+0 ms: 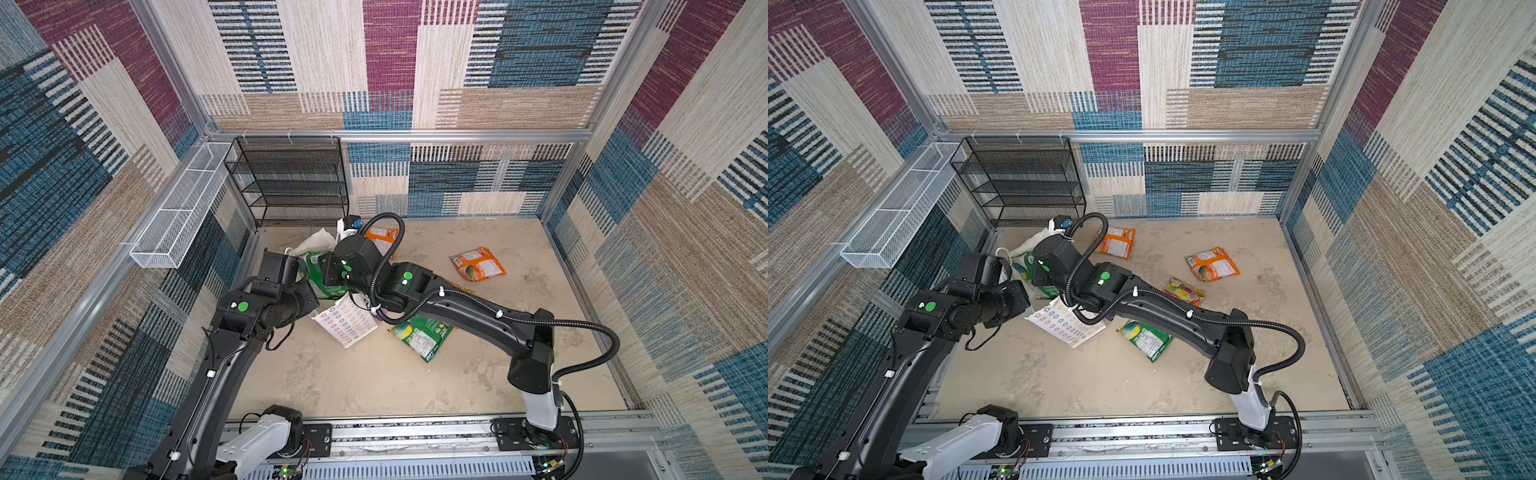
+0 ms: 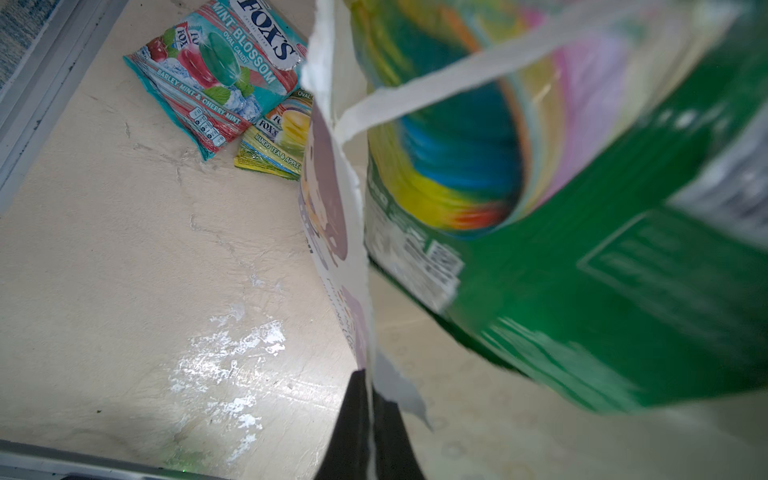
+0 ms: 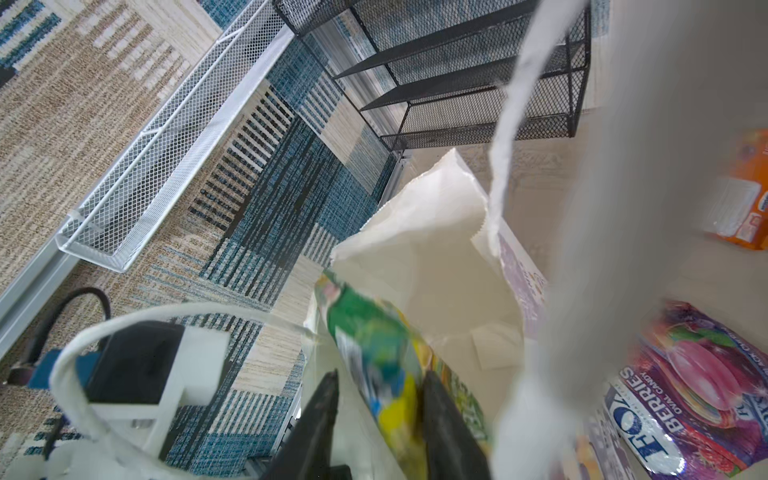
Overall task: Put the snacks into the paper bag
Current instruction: 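Lower the green packet into the bag held open by the left gripper, then release the green packet and move the right gripper to the orange packet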
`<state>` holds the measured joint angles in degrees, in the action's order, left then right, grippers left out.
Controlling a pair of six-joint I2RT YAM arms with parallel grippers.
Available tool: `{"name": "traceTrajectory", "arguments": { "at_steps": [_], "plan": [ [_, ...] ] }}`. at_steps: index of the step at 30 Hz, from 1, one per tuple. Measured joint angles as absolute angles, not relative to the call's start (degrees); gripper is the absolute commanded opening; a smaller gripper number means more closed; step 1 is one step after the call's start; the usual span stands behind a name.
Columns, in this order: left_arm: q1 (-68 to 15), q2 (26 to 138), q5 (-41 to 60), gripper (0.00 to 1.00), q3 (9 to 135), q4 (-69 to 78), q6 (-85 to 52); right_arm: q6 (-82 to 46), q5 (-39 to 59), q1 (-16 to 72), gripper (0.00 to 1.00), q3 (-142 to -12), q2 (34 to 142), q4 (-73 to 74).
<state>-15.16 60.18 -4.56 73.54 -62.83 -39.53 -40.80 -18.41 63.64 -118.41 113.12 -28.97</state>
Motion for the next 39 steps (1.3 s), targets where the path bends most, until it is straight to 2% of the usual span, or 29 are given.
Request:
{"name": "traceTrajectory", "arguments": {
  "at_steps": [11,16,20,28,33,39],
  "plan": [
    [-15.2,60.8,-5.4,0.00,73.3,-62.6,-39.4,-35.2,-14.5,63.6,0.79,-112.6,104.6,-25.5],
    [-15.2,61.3,-5.3,0.00,73.3,-62.4,-38.3,-30.2,-14.5,63.5,0.96,-106.5,95.4,-23.0],
    [-15.2,61.4,-4.3,0.00,73.1,-62.3,-37.2,-27.6,-17.6,60.2,0.98,-99.3,87.1,-22.0],
    [-15.2,61.5,-4.0,0.00,69.5,-58.7,-32.8,-32.1,-18.4,38.3,0.99,-79.9,75.0,-21.0],
    [-15.2,60.4,-2.3,0.00,67.9,-56.8,-31.3,-37.5,-15.8,26.1,0.99,-69.9,74.1,-20.1],
    [-15.2,59.8,0.4,0.00,70.5,-57.0,-31.4,-40.4,-14.2,19.0,0.99,-65.1,80.7,-17.8]
  ]
}}
